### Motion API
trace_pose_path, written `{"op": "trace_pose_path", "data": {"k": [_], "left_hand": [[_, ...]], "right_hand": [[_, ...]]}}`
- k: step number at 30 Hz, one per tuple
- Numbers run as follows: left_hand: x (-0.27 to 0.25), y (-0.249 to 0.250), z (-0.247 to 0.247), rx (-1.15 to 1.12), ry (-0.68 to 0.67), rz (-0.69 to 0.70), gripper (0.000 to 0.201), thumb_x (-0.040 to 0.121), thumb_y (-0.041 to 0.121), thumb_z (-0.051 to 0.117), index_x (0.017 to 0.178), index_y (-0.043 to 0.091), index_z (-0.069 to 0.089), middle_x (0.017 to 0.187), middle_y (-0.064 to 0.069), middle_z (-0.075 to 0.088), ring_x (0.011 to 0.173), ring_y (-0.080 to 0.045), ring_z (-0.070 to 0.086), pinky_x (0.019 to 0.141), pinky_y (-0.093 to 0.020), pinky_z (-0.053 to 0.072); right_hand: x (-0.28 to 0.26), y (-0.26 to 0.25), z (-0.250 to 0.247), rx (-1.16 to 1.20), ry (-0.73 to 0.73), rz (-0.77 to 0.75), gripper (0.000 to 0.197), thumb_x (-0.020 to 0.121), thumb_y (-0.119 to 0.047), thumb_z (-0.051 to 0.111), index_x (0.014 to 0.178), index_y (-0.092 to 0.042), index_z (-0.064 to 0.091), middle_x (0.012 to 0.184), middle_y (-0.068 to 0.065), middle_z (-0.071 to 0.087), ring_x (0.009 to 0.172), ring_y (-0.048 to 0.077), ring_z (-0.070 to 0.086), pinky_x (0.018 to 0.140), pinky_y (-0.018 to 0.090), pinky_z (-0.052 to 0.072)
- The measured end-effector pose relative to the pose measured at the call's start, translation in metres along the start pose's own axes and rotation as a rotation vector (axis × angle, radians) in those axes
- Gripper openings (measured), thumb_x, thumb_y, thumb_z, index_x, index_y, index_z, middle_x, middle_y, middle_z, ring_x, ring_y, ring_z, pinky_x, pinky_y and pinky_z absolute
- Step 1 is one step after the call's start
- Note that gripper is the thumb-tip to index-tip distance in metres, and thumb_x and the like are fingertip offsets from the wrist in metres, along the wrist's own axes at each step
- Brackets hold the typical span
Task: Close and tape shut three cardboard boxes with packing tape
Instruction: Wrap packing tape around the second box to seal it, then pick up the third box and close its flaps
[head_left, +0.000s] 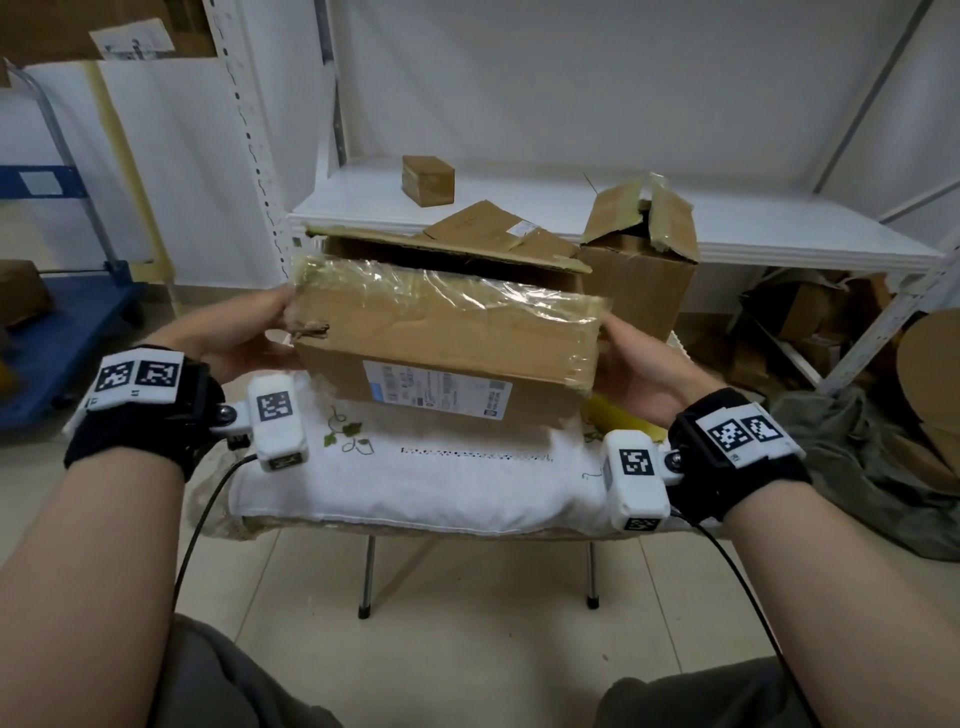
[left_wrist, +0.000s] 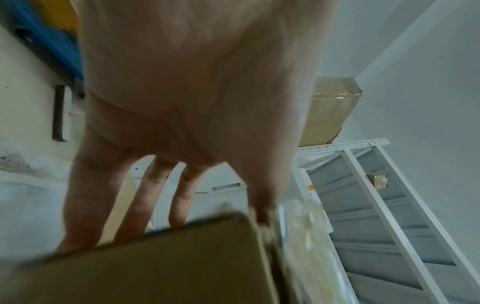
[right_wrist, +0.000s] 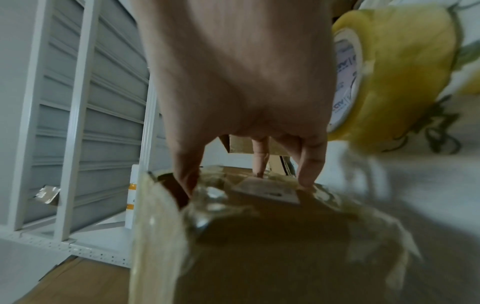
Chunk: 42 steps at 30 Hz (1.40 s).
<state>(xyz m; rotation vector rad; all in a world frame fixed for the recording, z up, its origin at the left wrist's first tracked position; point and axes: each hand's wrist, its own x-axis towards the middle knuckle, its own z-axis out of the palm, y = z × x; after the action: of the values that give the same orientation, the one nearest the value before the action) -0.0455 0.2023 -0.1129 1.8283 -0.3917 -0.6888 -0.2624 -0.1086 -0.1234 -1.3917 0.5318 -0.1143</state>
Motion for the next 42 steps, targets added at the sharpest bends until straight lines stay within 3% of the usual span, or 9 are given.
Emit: {"op": "trace_pose_path", "data": {"k": [7, 12, 18, 22, 26, 29, 34, 38, 42], "left_hand": [[0.016, 0.006, 0.008, -0.423, 0.265, 0.106, 0.053, 0.099, 0.06, 0.042, 0.099, 0.01, 0.06, 0.081, 0.0, 0.065, 0.072, -0.008, 0.066, 0.076, -0.024, 0.056], [0.036, 0.003, 0.015, -0.584, 0.42, 0.087, 0.04, 0.103, 0.045, 0.044, 0.091, 0.01, 0.059, 0.111, -0.013, 0.067, 0.102, -0.02, 0.066, 0.085, -0.028, 0.057], [0.066, -0.012, 0.046, -0.53, 0.41, -0.02, 0.023, 0.101, 0.019, 0.049, 0.12, 0.011, 0.06, 0.09, -0.004, 0.047, 0.098, -0.02, 0.054, 0.091, -0.034, 0.056], [0.073, -0.017, 0.06, -0.566, 0.382, -0.125, 0.035, 0.099, 0.018, 0.053, 0.134, 0.011, 0.052, 0.112, -0.014, 0.05, 0.107, -0.027, 0.057, 0.081, -0.037, 0.054], [0.082, -0.026, 0.066, -0.665, 0.414, -0.155, 0.031, 0.098, 0.017, 0.053, 0.128, 0.012, 0.053, 0.083, -0.002, 0.048, 0.073, -0.012, 0.063, 0.068, -0.028, 0.056], [0.091, -0.026, 0.063, -0.668, 0.454, -0.185, 0.041, 0.096, 0.014, 0.057, 0.135, 0.006, 0.046, 0.123, 0.001, 0.056, 0.109, -0.011, 0.063, 0.086, -0.027, 0.054], [0.092, -0.023, 0.057, -0.642, 0.419, -0.259, 0.019, 0.094, 0.016, 0.061, 0.101, 0.005, 0.047, 0.083, -0.008, 0.052, 0.063, -0.017, 0.05, 0.046, -0.023, 0.049], [0.099, -0.023, 0.047, -0.709, 0.33, -0.22, 0.035, 0.087, 0.028, 0.073, 0.111, 0.011, 0.055, 0.073, -0.003, 0.045, 0.058, -0.017, 0.047, 0.048, -0.025, 0.052], [0.1, -0.023, 0.064, -0.772, 0.248, -0.195, 0.018, 0.095, 0.025, 0.065, 0.098, 0.014, 0.052, 0.073, -0.001, 0.048, 0.055, -0.014, 0.048, 0.049, -0.023, 0.05]], "right_hand": [[0.003, -0.001, 0.007, 0.077, 0.099, 0.082, 0.061, 0.091, -0.064, 0.056, 0.045, -0.024, 0.053, 0.053, -0.006, 0.047, 0.059, 0.015, 0.045, 0.069, 0.033, 0.041], [0.01, -0.004, 0.015, 0.204, 0.145, 0.119, 0.049, 0.089, -0.061, 0.062, 0.072, -0.018, 0.047, 0.05, 0.0, 0.056, 0.063, 0.018, 0.062, 0.095, 0.042, 0.054], [0.021, -0.002, 0.041, 0.386, 0.136, 0.136, 0.05, 0.085, -0.04, 0.077, 0.122, -0.015, 0.055, 0.116, 0.021, 0.056, 0.1, 0.039, 0.064, 0.092, 0.051, 0.059], [0.034, 0.002, 0.054, 0.495, 0.126, 0.137, 0.043, 0.086, -0.037, 0.078, 0.12, -0.019, 0.058, 0.122, 0.022, 0.056, 0.106, 0.04, 0.06, 0.087, 0.054, 0.06], [0.05, 0.007, 0.068, 0.566, 0.135, 0.118, 0.037, 0.091, -0.034, 0.074, 0.125, -0.024, 0.063, 0.139, 0.016, 0.042, 0.122, 0.04, 0.045, 0.092, 0.054, 0.058], [0.059, 0.012, 0.075, 0.576, 0.13, 0.153, 0.019, 0.092, -0.037, 0.073, 0.105, -0.028, 0.063, 0.141, 0.012, 0.038, 0.132, 0.04, 0.041, 0.094, 0.053, 0.057], [0.069, 0.016, 0.081, 0.543, 0.158, 0.234, 0.021, 0.093, -0.039, 0.07, 0.097, -0.024, 0.056, 0.111, 0.014, 0.053, 0.121, 0.037, 0.05, 0.102, 0.054, 0.052], [0.068, 0.019, 0.084, 0.52, 0.178, 0.298, 0.065, 0.088, -0.048, 0.073, 0.14, -0.024, 0.044, 0.148, 0.023, 0.04, 0.133, 0.04, 0.045, 0.11, 0.066, 0.038], [0.065, 0.018, 0.081, 0.562, 0.178, 0.327, 0.061, 0.086, -0.051, 0.073, 0.132, -0.024, 0.042, 0.146, 0.022, 0.039, 0.134, 0.041, 0.045, 0.102, 0.062, 0.045]]}}
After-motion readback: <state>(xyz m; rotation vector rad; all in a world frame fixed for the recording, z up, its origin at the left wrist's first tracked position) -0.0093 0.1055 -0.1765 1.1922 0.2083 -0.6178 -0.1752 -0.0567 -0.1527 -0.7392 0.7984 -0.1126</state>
